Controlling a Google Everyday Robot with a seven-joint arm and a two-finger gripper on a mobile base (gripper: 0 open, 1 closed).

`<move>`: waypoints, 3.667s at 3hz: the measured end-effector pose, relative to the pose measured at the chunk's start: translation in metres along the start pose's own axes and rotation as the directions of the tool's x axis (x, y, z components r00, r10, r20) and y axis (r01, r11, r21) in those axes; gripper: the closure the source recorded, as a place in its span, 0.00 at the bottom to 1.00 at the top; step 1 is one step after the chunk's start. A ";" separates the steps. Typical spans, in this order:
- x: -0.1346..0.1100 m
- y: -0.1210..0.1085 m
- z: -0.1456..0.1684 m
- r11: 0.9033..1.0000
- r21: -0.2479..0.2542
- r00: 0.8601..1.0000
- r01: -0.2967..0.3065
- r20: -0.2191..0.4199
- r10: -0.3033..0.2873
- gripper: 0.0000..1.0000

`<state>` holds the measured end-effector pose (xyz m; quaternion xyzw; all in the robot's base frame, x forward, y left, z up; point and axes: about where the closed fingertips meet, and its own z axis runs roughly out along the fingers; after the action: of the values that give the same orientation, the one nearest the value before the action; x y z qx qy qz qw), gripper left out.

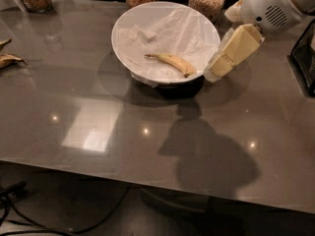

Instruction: Pick banana from white bowl

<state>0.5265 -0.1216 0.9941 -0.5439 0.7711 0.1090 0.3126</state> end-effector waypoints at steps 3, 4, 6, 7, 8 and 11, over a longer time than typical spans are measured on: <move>-0.038 -0.051 0.040 0.987 0.145 0.991 -0.067 0.124 0.049 0.00; -0.045 -0.071 0.070 0.985 0.145 0.989 -0.093 0.128 0.074 0.10; -0.037 -0.106 0.126 0.984 0.105 0.985 -0.146 0.112 0.134 0.40; -0.029 -0.113 0.149 0.983 0.075 0.983 -0.169 0.091 0.162 0.41; -0.014 -0.115 0.166 0.979 0.051 0.979 -0.199 0.057 0.196 0.41; 0.029 -0.118 0.188 0.959 0.047 0.959 -0.279 -0.036 0.281 0.50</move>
Offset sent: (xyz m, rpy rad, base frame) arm 0.0742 0.0267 0.0116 0.1352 -0.1913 -0.1395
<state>0.6954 -0.0933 0.8503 -0.4249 0.8488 0.1249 0.2889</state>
